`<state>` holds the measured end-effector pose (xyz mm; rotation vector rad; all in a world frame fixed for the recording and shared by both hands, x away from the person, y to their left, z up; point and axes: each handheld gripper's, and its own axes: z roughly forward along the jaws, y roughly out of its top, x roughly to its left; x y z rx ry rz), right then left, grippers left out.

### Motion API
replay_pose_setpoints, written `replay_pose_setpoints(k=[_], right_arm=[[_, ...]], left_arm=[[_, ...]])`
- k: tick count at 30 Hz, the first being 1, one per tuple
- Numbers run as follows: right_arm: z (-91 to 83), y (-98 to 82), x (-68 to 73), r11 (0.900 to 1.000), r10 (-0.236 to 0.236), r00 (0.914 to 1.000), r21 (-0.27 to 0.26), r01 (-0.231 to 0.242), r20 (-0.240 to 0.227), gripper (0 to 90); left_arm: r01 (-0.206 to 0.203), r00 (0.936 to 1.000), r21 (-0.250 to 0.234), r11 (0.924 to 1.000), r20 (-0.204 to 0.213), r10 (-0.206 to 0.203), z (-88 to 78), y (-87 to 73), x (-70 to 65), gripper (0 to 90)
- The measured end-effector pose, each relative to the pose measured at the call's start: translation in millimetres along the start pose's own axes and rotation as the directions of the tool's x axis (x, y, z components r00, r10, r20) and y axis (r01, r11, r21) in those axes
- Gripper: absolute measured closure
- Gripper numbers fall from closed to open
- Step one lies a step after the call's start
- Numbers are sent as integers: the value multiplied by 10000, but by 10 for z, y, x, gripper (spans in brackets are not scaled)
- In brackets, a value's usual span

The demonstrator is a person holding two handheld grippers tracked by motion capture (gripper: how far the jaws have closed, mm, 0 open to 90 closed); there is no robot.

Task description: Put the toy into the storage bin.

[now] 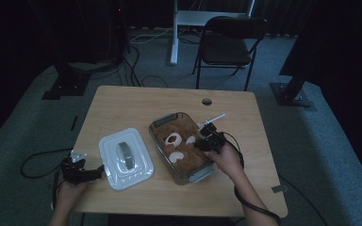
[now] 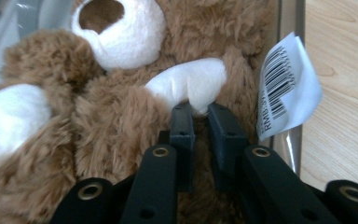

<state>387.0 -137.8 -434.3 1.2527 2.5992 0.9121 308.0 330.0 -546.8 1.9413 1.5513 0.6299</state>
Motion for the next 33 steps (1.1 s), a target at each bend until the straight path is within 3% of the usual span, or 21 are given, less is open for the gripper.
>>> replay_pose_setpoints(k=[5,9,13,16,17,18,20,24,28,29,31,33], right_arm=[[14,27,77,9993,-316,9990,192,310,314,807],[-35,7,35,9997,-102,9999,-205,101,-29,785],[-137,-6,50,9979,-216,9997,-611,222,108,724],[-247,-7,53,9941,-221,9997,-1065,209,-103,557],[-247,-7,53,9941,-221,9997,-1065,209,-103,557],[-314,-13,48,9911,-193,9990,-1326,138,-402,501],[-353,-26,44,9886,-194,9990,-1499,132,-400,451],[-427,-64,-50,9827,223,9990,-1829,-290,-385,320],[-487,-129,-210,9722,649,9949,-2197,-806,-775,142],[-487,-129,-210,9722,649,9949,-2197,-806,-775,142],[-519,-212,-292,9690,686,9976,-2372,-695,-119,120],[-528,-267,-364,9652,876,9962,-2474,-845,16,120]], left_arm=[[2,10000,0,10000,1,-2,0,0,0,5],[4,10000,-2,10000,2,-4,0,0,0,5],[25,10000,-16,10000,-1,-25,1,0,-2,5],[9,10000,-2,10000,1,-9,0,0,-1,5],[9,10000,-2,10000,1,-9,0,0,-1,5],[-2,10000,-3,10000,-2,2,0,0,0,5],[2,10000,-3,10000,-2,-2,0,0,-1,5],[6,10000,-6,10000,-4,-6,0,0,-1,5],[-2,10000,-9,10000,-1,2,0,0,0,5],[-2,10000,-9,10000,-1,2,0,0,0,5],[-15,10000,-11,10000,0,15,0,1,1,5],[-19,10000,6,10000,-5,19,-2,-1,6,5]])
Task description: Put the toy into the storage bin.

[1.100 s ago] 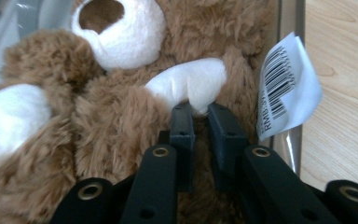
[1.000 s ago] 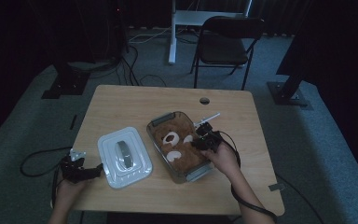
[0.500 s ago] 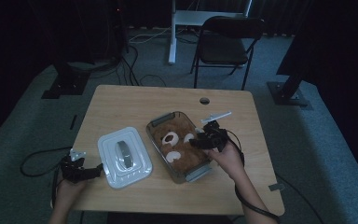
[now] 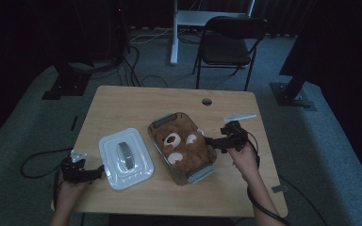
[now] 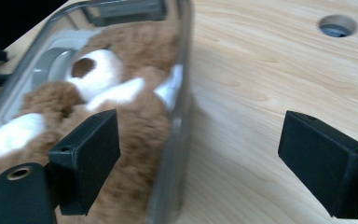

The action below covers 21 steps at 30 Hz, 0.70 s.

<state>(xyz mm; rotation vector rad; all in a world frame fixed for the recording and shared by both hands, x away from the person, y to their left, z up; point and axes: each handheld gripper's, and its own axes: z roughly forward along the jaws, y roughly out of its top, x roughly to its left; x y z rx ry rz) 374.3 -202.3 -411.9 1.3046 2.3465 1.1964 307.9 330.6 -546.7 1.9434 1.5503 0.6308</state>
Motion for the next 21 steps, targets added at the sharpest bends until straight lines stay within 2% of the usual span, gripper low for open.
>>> replay_pose_setpoints(k=[3,5,11,14,18,19,21], right_arm=[[-37,-78,-115,9990,254,9987,-374,-238,435,121],[-46,-140,-182,9981,246,9960,-579,-196,865,121],[39,-320,-341,9984,357,9883,-478,-289,1481,121],[158,-466,-439,9991,401,9809,-232,-364,1902,121],[291,-619,-550,9957,918,9804,-64,-921,1741,121],[308,-639,-560,9954,945,9801,-43,-953,1745,121],[344,-684,-573,9945,1044,9803,-100,-1042,1675,121]], left_arm=[[56,10000,9,10000,-55,-56,-3,-2,7,5],[83,9999,43,10000,-83,-83,-6,-1,11,5],[254,9995,313,9992,-217,-247,-23,14,13,5],[90,9995,427,9990,-296,-77,-62,44,-53,5],[188,9995,347,9992,-262,-179,-131,108,-123,5],[181,9993,327,9993,-348,-169,-152,130,-145,5],[220,9996,101,9997,-170,-218,-207,175,-191,5]])
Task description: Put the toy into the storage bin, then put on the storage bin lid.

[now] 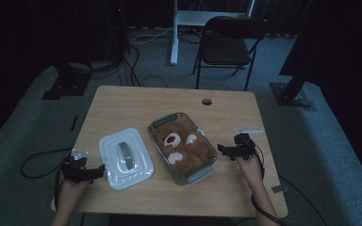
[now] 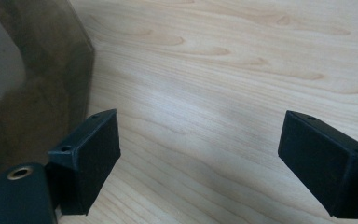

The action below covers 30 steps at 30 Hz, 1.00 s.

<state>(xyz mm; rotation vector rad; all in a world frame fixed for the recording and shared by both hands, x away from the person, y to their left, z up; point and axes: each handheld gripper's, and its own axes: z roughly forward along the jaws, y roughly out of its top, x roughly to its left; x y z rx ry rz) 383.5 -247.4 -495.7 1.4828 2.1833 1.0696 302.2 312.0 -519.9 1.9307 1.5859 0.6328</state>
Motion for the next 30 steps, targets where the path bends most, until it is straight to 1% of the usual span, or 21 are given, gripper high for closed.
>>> replay_pose_setpoints(k=[2,4,5,7,9,10,12,14,15,18,22,25,29,30], right_arm=[[21,-20,0,10000,57,10000,-8,-57,-75,121],[40,-37,17,10000,0,9999,-93,-2,-127,121],[58,-48,32,10000,10,9999,-88,-11,-141,121],[87,-65,53,10000,-6,9998,-92,4,-175,121],[123,-83,77,10000,-37,10000,-13,37,-84,121],[138,-92,85,10000,-30,9999,-16,30,-151,121],[169,-110,104,10000,-40,9998,26,40,-170,121],[183,-118,112,10000,-70,9998,65,72,-201,121],[207,-132,130,9999,-85,9995,112,89,-301,121],[236,-148,157,9997,-126,9992,183,133,-382,121],[257,-161,192,9998,-110,9989,176,118,-464,121],[273,-167,219,9998,-78,9985,151,86,-545,121],[286,-156,256,10000,-89,9983,24,91,-574,128],[286,-154,260,10000,-76,9984,-12,75,-552,130]], left_arm=[[25,9997,-150,9999,253,-21,-49,44,-72,5],[-150,9985,-190,9997,530,160,-80,93,-192,5],[-163,9980,-194,9997,608,175,-85,111,-235,5],[-235,9964,-222,9995,808,252,-94,158,-345,5],[-308,9938,-287,9991,1057,336,-101,207,-447,5],[-377,9924,-280,9989,1160,407,-102,231,-496,5],[-387,9915,-307,9988,1231,422,-94,273,-589,5],[-387,9915,-307,9988,1231,422,-94,273,-589,5],[-538,9894,-299,9981,1333,574,-59,332,-715,5],[-507,9892,-246,9984,1366,536,-1,386,-793,5],[-615,9892,-61,9981,1333,618,118,456,-904,5],[-613,9895,86,9981,1313,596,221,484,-942,5],[-483,9931,212,9986,1077,457,345,521,-950,6],[-370,9944,195,9991,996,349,378,529,-949,6]])
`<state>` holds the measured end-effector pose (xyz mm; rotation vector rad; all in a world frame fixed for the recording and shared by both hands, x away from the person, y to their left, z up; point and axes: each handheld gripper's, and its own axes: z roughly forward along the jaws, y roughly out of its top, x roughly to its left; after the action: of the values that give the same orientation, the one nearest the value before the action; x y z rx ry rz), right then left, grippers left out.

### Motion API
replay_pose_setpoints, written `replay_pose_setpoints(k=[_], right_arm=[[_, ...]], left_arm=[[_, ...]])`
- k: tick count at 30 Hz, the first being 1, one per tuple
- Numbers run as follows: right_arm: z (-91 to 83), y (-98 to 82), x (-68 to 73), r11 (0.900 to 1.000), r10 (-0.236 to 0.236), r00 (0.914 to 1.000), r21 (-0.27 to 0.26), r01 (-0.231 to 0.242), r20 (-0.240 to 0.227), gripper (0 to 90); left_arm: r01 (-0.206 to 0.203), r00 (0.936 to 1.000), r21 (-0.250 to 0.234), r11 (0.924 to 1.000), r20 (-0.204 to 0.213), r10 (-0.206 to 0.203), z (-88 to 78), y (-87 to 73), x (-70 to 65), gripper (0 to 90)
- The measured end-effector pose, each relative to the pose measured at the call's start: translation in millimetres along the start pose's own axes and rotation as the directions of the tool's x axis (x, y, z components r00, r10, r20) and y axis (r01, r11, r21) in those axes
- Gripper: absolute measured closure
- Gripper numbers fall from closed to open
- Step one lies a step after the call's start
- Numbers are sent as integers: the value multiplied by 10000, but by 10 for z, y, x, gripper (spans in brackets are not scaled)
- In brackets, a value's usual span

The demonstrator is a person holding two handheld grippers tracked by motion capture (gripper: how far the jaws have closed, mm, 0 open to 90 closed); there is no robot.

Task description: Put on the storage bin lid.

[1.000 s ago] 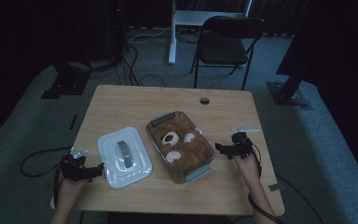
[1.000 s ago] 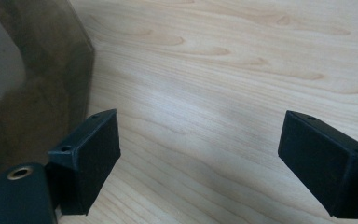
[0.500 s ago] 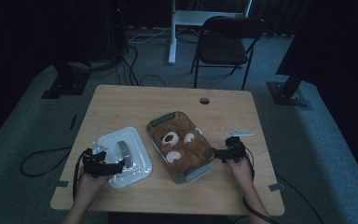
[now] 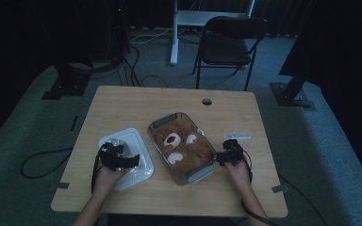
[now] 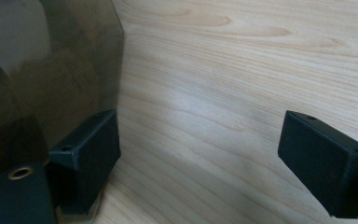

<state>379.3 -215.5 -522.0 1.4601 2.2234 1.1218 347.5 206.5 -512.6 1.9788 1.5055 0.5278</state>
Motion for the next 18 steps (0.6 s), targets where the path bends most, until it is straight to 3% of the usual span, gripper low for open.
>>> replay_pose_setpoints(k=[4,6,8,9,11,13,15,18], right_arm=[[-2,5,-2,9999,57,10000,-94,-57,-33,130],[0,3,-6,10000,50,9999,-21,-50,-94,130],[-1,0,-5,10000,23,10000,-27,-23,-63,130],[-3,-5,-2,10000,14,10000,43,-14,-60,130],[-10,-8,-2,10000,-15,10000,9,15,-51,130],[-11,-7,-2,10000,-8,10000,16,9,-58,130],[-13,-7,0,10000,-18,10000,10,18,-47,131],[-11,-7,0,10000,38,10000,53,-37,-76,132]], left_arm=[[77,9999,119,9999,-87,-76,72,17,11,54],[17,10000,10,10000,83,-17,90,8,19,172],[17,10000,10,10000,83,-17,90,8,19,200],[92,10000,-148,9998,38,-92,92,-9,30,320],[141,9998,-298,9995,174,-136,79,-19,53,422],[247,9994,-328,9992,239,-239,71,-20,66,481],[333,9991,-373,9987,278,-323,60,-24,97,481],[564,9978,-523,9970,374,-545,37,-39,143,574]])
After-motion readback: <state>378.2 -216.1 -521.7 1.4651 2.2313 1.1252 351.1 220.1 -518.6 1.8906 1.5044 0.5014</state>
